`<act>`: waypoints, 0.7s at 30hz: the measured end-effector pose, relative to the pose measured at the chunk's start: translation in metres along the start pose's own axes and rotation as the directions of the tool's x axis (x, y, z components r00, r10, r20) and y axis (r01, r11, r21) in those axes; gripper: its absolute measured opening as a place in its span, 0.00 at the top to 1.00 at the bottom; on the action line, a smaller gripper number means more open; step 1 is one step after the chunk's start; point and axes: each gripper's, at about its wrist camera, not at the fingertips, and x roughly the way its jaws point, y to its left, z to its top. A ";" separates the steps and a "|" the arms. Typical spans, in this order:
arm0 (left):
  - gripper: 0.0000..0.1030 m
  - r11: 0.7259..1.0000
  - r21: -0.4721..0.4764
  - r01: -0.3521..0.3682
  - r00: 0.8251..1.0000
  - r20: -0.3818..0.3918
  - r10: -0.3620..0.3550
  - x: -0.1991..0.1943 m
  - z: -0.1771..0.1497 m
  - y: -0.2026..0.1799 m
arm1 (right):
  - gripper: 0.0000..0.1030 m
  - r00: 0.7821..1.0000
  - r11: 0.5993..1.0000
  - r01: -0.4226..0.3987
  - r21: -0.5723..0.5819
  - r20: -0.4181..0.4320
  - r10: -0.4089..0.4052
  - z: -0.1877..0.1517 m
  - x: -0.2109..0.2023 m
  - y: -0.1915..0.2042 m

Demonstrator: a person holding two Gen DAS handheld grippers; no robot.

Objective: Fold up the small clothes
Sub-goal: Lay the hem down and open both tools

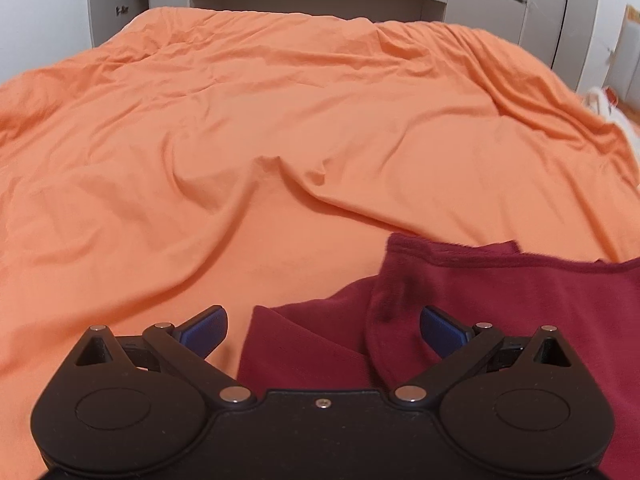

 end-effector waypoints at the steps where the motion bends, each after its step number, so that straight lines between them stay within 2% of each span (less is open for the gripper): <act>1: 0.01 1.000 -0.006 0.005 1.000 0.005 -0.005 -0.004 0.000 -0.001 | 0.00 1.000 1.000 -0.002 0.002 0.007 0.002 0.000 -0.005 -0.002; 9: 0.01 1.000 0.019 0.022 0.996 0.084 -0.023 -0.055 -0.012 -0.014 | 0.00 0.994 0.999 0.043 -0.008 0.103 -0.041 -0.001 -0.063 -0.010; 16: 0.01 0.997 0.065 0.050 0.989 0.137 -0.058 -0.104 -0.056 -0.020 | 0.00 0.989 0.989 -0.110 0.103 0.107 0.099 -0.025 -0.118 -0.017; 21: 0.01 0.998 0.059 0.036 0.992 0.123 -0.043 -0.120 -0.091 -0.015 | 0.00 0.995 0.992 -0.072 0.099 0.082 0.064 -0.045 -0.144 -0.009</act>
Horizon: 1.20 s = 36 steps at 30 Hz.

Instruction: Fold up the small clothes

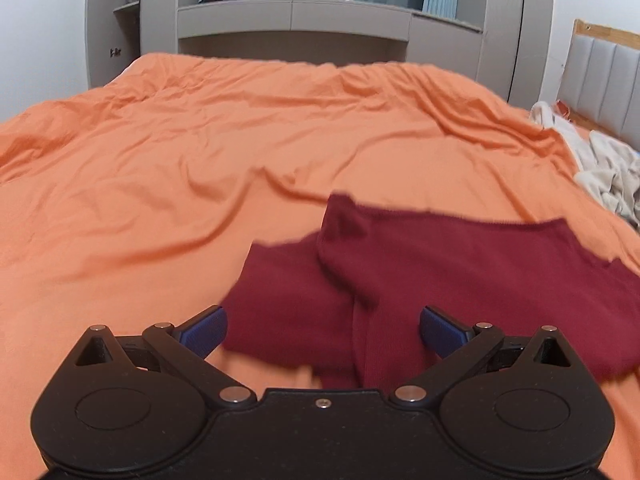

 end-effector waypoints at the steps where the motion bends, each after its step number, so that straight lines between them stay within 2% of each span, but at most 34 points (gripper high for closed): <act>1: 0.01 1.000 -0.005 -0.007 1.000 -0.015 0.007 -0.001 -0.006 0.001 | 0.00 1.000 1.000 0.007 0.007 -0.006 -0.007 -0.001 -0.001 0.000; 9: 0.01 0.998 -0.066 -0.005 0.998 -0.060 0.001 0.001 -0.020 0.016 | 0.00 0.986 0.997 0.043 0.067 -0.161 -0.032 -0.012 0.020 -0.009; 16: 0.01 0.998 -0.061 -0.014 0.998 -0.067 0.010 0.002 -0.021 0.015 | 0.00 0.984 0.998 0.049 0.043 -0.171 -0.041 -0.013 0.021 -0.003; 20: 0.01 0.997 -0.072 -0.006 0.998 -0.063 0.001 0.001 -0.021 0.016 | 0.00 0.989 0.998 0.058 0.038 -0.139 -0.052 -0.010 0.016 -0.002; 24: 0.01 0.996 -0.089 0.001 0.998 -0.062 -0.007 0.000 -0.021 0.018 | 0.00 0.998 0.998 0.054 0.017 -0.042 -0.053 -0.004 0.002 0.003; 28: 0.01 0.995 -0.097 0.003 0.998 -0.065 -0.009 0.000 -0.020 0.018 | 0.00 0.998 0.996 0.044 -0.073 0.050 -0.040 0.000 -0.010 0.023; 32: 0.01 0.995 -0.098 0.005 0.998 -0.065 -0.011 0.000 -0.020 0.019 | 0.00 0.993 0.988 -0.011 -0.155 0.114 0.029 0.005 -0.017 0.044; 36: 0.01 0.993 -0.116 0.022 0.998 -0.062 -0.029 -0.002 -0.021 0.022 | 0.00 0.984 0.980 -0.129 -0.152 0.100 0.146 0.019 -0.010 0.060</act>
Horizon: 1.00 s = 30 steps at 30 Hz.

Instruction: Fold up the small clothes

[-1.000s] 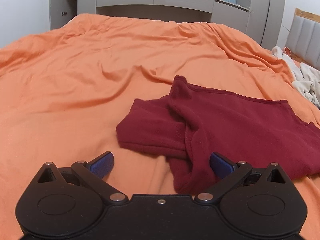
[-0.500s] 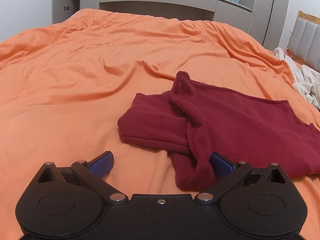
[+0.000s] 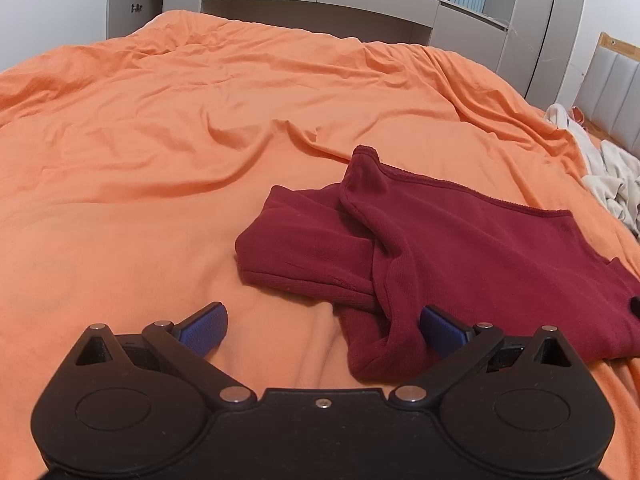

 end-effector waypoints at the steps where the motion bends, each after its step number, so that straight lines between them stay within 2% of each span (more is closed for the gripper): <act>1: 0.01 1.000 -0.010 0.011 1.000 0.001 -0.011 -0.001 0.000 0.002 | 0.00 0.999 0.999 -0.032 0.013 -0.007 0.032 0.004 0.004 0.003; 5: 0.01 0.995 -0.071 0.077 0.997 0.015 -0.076 -0.006 -0.002 0.009 | 0.00 0.992 0.993 -0.120 -0.003 -0.038 0.119 0.017 0.027 0.020; 8: 0.01 0.994 -0.067 0.084 0.996 0.017 -0.083 -0.006 -0.004 0.007 | 0.00 0.992 0.990 -0.121 -0.071 -0.033 0.119 0.016 0.040 0.038; 12: 0.01 0.990 -0.063 0.124 0.992 0.018 -0.123 -0.008 -0.006 0.002 | 0.00 0.994 0.990 -0.106 -0.090 -0.015 0.105 0.005 0.040 0.049; 17: 0.01 0.962 -0.082 0.260 0.966 0.011 -0.260 -0.016 -0.012 -0.008 | 0.00 0.992 0.990 -0.123 -0.071 -0.023 0.122 0.000 0.042 0.048; 20: 0.01 0.950 -0.077 0.301 0.953 0.003 -0.302 -0.020 -0.018 -0.013 | 0.00 0.990 0.989 -0.140 -0.049 -0.034 0.138 0.000 0.045 0.043; 25: 0.01 0.906 -0.179 0.384 0.918 -0.032 -0.396 -0.015 -0.027 -0.008 | 0.00 0.987 0.988 -0.154 -0.024 -0.048 0.153 0.000 0.047 0.039; 28: 0.01 0.899 -0.203 0.388 0.916 -0.023 -0.401 -0.011 -0.026 -0.006 | 0.00 0.987 0.988 -0.155 -0.021 -0.051 0.154 -0.001 0.047 0.039; 30: 0.01 0.899 -0.227 0.375 0.921 -0.020 -0.390 -0.005 -0.025 -0.005 | 0.00 0.987 0.988 -0.155 -0.020 -0.050 0.154 -0.001 0.047 0.039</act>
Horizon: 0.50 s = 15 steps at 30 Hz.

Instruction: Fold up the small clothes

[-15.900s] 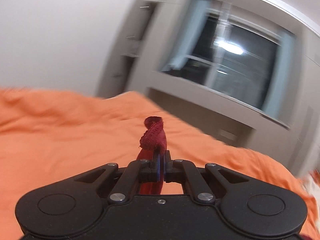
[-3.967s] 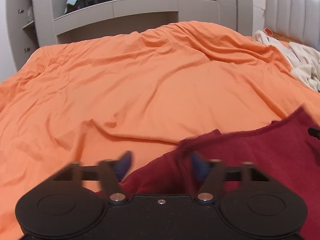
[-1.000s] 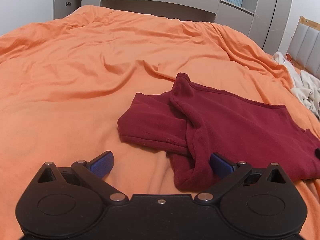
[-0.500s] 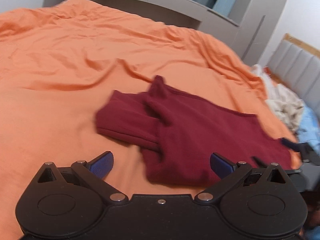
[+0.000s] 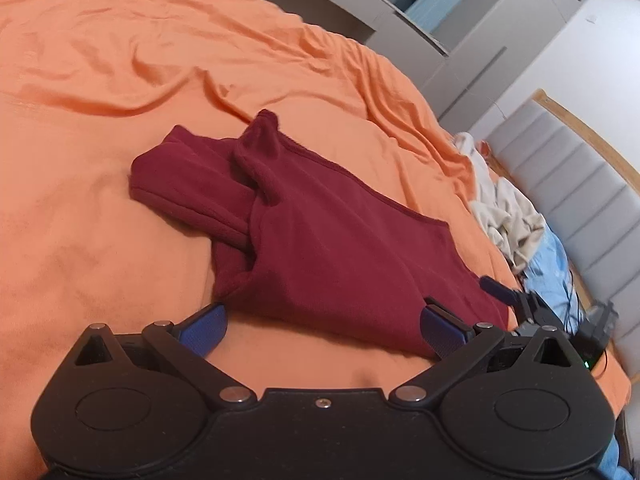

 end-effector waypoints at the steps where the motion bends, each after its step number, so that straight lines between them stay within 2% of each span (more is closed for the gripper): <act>1: 0.01 1.000 -0.009 -0.009 1.000 0.008 0.009 0.002 0.001 0.000 | 0.00 1.000 1.000 0.000 0.001 0.000 0.000 0.000 0.000 0.000; 7: 0.01 0.995 -0.053 -0.080 0.994 0.067 0.084 0.015 0.005 -0.002 | 0.00 1.000 1.000 0.010 0.003 0.000 -0.010 -0.003 -0.001 0.002; 12: 0.09 0.985 -0.132 -0.107 0.987 0.109 0.122 0.021 0.013 0.002 | 0.00 1.000 1.000 0.015 0.005 0.000 -0.015 -0.004 -0.002 0.002; 15: 0.17 0.980 -0.160 -0.122 0.982 0.124 0.142 0.026 0.015 0.006 | 0.00 1.000 1.000 0.019 0.002 -0.001 -0.019 -0.004 -0.002 0.002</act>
